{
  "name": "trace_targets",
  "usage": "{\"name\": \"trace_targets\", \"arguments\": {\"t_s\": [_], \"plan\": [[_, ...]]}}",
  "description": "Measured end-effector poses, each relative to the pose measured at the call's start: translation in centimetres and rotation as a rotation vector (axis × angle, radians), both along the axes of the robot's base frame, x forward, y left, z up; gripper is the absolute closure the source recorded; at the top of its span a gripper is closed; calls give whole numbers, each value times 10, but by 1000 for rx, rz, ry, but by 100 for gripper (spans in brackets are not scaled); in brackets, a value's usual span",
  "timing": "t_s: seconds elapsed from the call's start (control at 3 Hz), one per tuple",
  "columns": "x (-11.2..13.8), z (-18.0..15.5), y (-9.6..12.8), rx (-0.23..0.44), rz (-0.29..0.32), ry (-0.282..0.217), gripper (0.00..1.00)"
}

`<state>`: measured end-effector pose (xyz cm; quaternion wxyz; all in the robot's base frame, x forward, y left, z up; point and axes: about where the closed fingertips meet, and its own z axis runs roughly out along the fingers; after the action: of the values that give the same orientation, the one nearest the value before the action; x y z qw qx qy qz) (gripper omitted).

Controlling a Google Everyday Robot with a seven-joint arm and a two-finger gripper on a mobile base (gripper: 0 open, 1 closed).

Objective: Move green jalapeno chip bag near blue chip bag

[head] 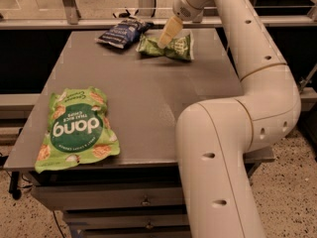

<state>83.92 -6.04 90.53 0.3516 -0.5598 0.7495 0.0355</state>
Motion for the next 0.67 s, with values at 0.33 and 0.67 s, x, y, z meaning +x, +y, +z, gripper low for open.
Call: {"name": "trace_targets", "arguments": {"t_s": [0.33, 0.67], "plan": [[-22, 19, -27, 154, -2, 24, 0], [-52, 38, -73, 348, -19, 55, 0]]}}
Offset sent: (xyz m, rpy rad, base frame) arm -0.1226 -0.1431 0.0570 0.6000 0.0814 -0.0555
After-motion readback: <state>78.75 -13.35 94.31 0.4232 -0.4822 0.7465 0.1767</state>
